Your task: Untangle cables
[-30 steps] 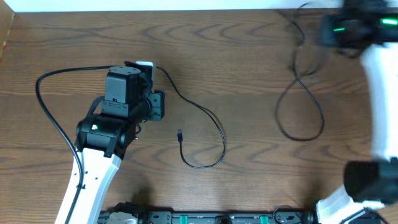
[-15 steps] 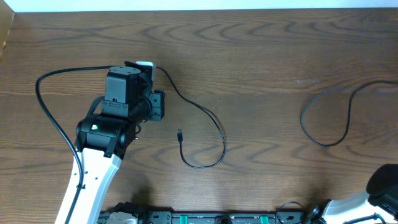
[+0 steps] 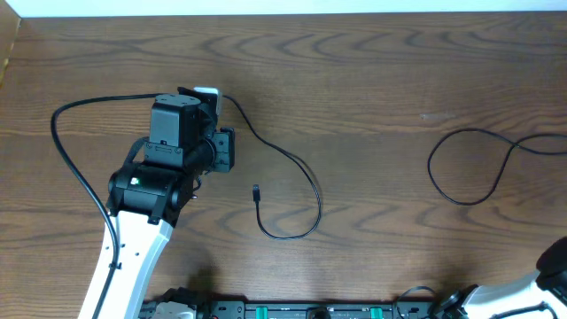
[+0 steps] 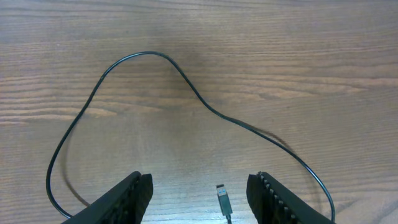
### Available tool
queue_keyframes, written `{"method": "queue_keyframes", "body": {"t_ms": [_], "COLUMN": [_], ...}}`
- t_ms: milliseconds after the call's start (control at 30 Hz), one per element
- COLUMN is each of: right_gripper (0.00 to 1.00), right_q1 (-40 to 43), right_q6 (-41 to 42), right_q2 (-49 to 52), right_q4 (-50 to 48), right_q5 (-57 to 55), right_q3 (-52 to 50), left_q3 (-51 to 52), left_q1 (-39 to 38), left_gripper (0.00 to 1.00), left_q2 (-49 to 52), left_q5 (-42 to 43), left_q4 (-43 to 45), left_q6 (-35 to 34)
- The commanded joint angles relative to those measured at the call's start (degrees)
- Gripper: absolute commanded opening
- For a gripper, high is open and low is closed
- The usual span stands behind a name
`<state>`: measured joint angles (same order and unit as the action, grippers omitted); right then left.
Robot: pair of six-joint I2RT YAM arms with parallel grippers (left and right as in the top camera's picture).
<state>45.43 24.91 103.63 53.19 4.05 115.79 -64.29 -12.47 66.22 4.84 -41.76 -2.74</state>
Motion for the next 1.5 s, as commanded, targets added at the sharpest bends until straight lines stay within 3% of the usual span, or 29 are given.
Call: {"method": "queue_keyframes", "body": {"t_ms": [0,133,200,400,633,1133,1200,1233,1300,1333,1467], "right_gripper": [0.99,0.99,0.99,0.99,0.99,0.97,0.85,0.65,0.12,0.01,0.01], "right_q1": [-2.36,-5.66,-9.75,-16.63,-21.11,-20.28,-19.58,-19.06,-18.16,-17.66,-15.67], "right_q6": [1.44,0.33,-4.28,-5.09,10.21,36.44,37.05,37.00,36.65,36.00,31.26], "right_q2": [6.38,12.39,18.95,29.42,33.75,33.75,33.75,33.75,33.75,33.75,33.75], "right_q4": [4.74,11.10,17.75,26.01,22.88,21.64,21.18,20.70,19.98,19.69,19.23], "right_q5": [2.95,7.28,12.28,10.93,10.88,9.81,9.77,9.62,9.60,9.60,9.64], "right_q3": [-0.39,-0.39,-0.39,-0.42,-2.45,-2.75,-2.75,-2.75,-2.75,-2.75,-2.75], "left_q3": [-0.39,-0.39,-0.39,-0.39,-0.39,-0.39,-0.39,-0.39,-0.39,-0.39,-0.39], "left_q1": [0.13,0.13,0.13,0.13,0.13,0.13,0.13,0.13,0.13,0.13,0.13], "left_gripper": [0.55,0.55,0.56,0.55,0.55,0.56,0.56,0.56,0.56,0.56,0.56], "left_q2": [-0.04,-0.04,-0.04,-0.04,-0.04,-0.02,-0.02,-0.02,-0.02,-0.02,-0.02], "left_q5": [0.57,0.57,0.57,0.57,0.72,0.76,0.76,0.76,0.76,0.76,0.76], "left_q4": [0.02,0.02,0.02,0.02,-0.02,0.00,0.00,0.00,0.00,0.00,0.02], "left_q6": [0.37,0.37,0.35,0.35,0.35,0.37,0.37,0.37,0.37,0.37,0.37]}}
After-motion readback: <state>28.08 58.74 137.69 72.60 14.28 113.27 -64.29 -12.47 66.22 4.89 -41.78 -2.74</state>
